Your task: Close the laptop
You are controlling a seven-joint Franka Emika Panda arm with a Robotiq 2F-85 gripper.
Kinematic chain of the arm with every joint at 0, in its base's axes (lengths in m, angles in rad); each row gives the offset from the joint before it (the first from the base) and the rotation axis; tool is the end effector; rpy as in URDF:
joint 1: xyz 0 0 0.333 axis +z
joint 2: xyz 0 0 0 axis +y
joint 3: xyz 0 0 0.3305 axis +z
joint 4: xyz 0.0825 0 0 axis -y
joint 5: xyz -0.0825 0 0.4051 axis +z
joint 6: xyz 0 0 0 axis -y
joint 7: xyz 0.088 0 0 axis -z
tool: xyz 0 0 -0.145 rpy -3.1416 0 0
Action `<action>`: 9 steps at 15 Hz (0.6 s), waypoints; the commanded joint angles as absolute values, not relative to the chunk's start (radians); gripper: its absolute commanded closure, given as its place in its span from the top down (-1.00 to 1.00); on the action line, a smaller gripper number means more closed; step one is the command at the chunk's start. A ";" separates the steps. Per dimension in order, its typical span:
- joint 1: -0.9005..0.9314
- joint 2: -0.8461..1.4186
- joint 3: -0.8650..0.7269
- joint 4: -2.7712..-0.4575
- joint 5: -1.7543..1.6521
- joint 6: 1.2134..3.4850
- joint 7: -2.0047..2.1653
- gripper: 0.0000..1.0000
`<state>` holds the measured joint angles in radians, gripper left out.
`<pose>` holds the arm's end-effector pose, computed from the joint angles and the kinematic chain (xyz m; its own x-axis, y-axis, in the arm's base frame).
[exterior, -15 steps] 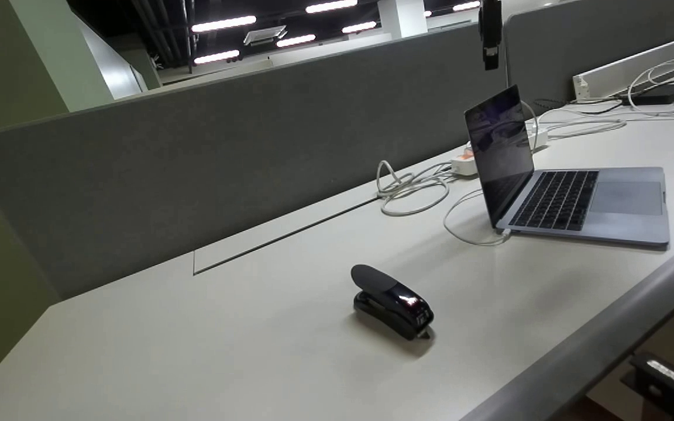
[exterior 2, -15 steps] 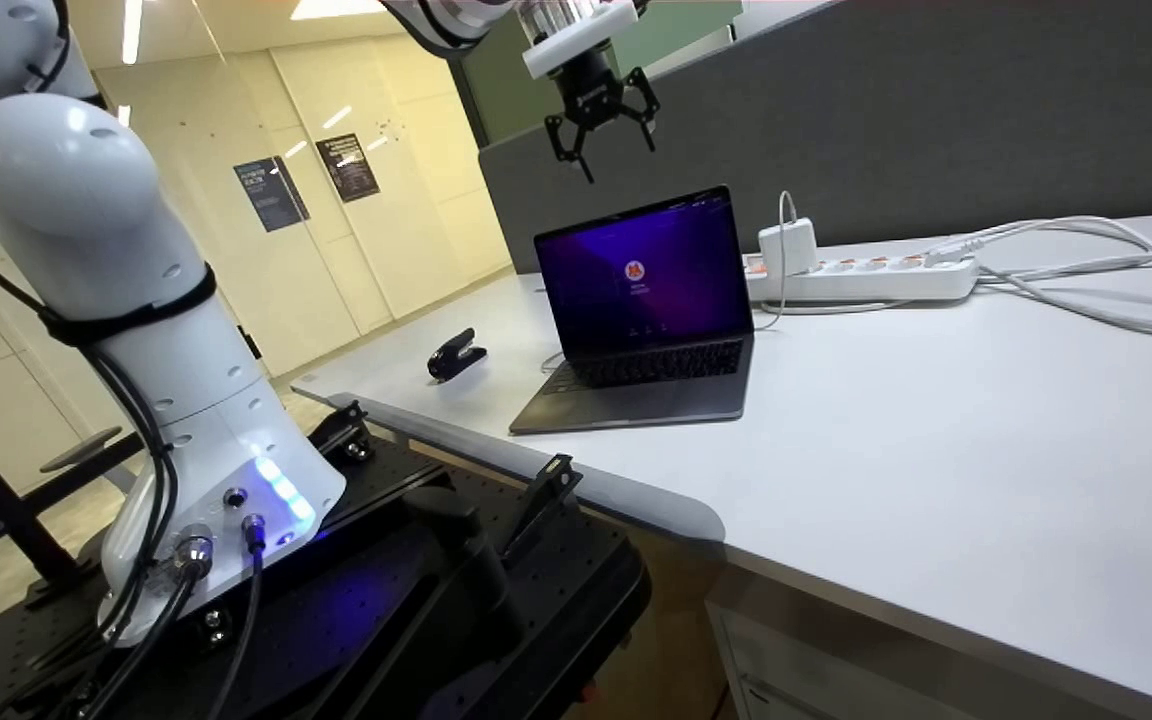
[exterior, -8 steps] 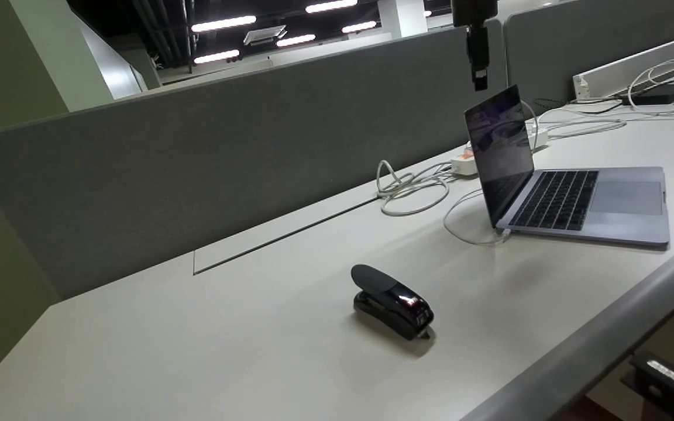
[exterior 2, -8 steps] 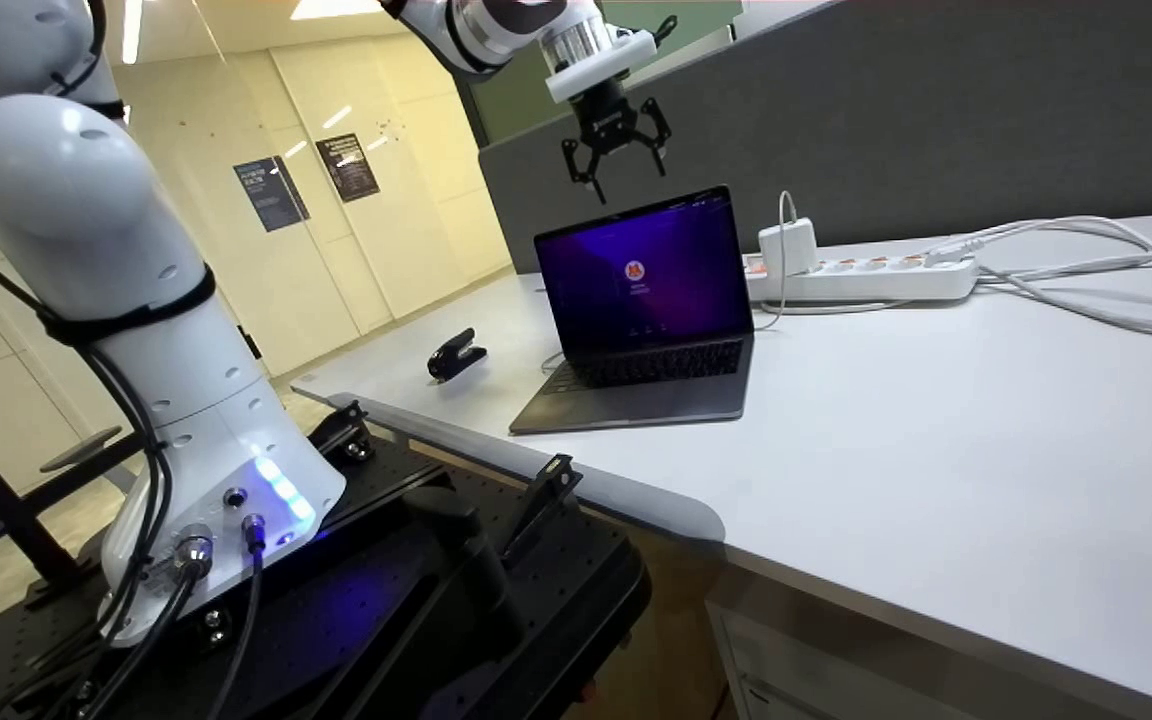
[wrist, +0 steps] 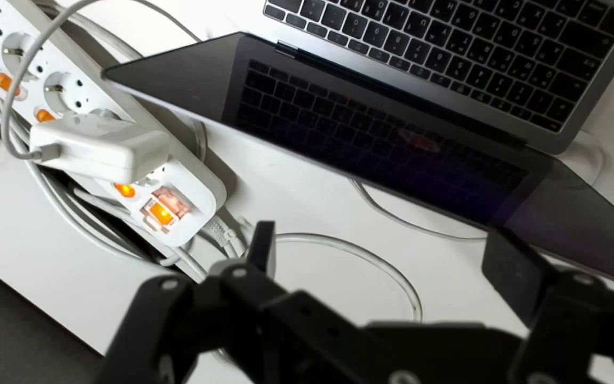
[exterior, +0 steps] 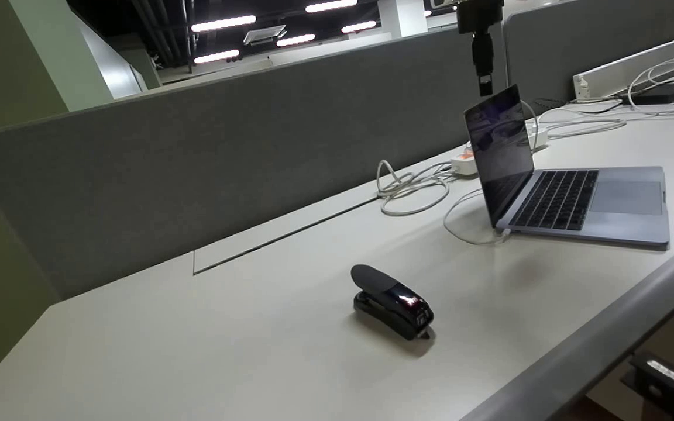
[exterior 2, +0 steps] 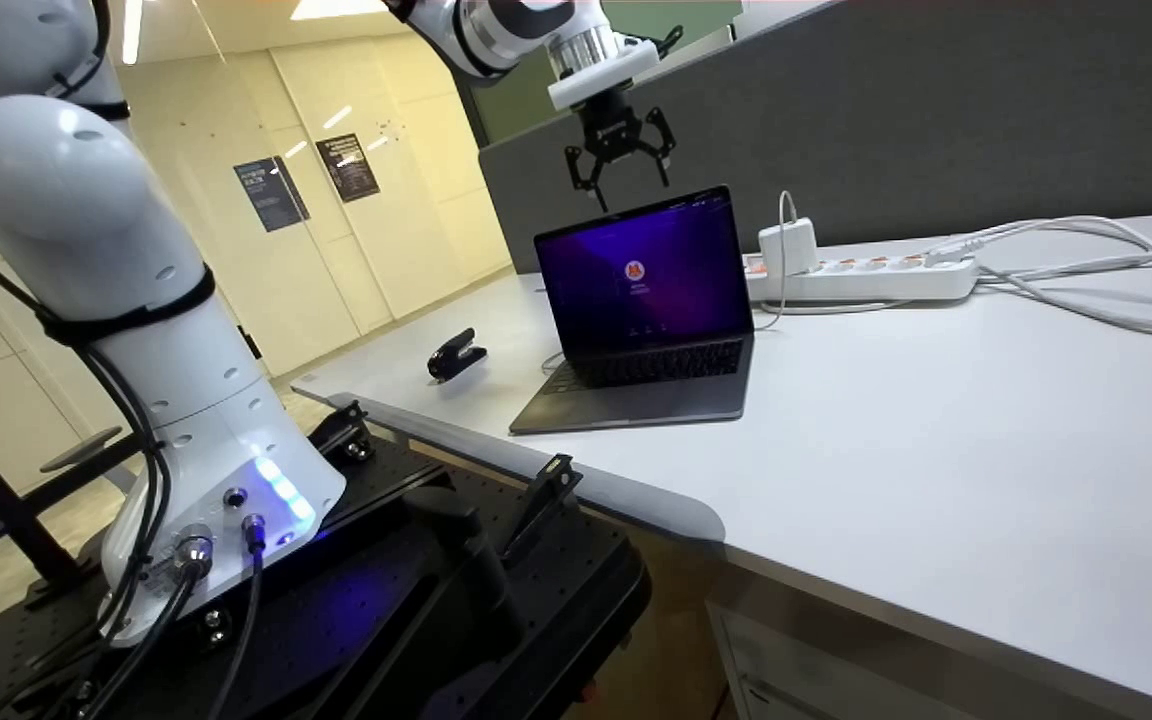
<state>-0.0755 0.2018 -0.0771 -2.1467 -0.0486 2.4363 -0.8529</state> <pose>0.5869 -0.0915 0.2785 0.7389 0.6735 0.0196 0.6689 -0.7368 0.0985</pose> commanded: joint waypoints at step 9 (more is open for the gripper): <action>-0.085 0.189 -0.047 -2.166 0.003 2.355 -0.583 1.00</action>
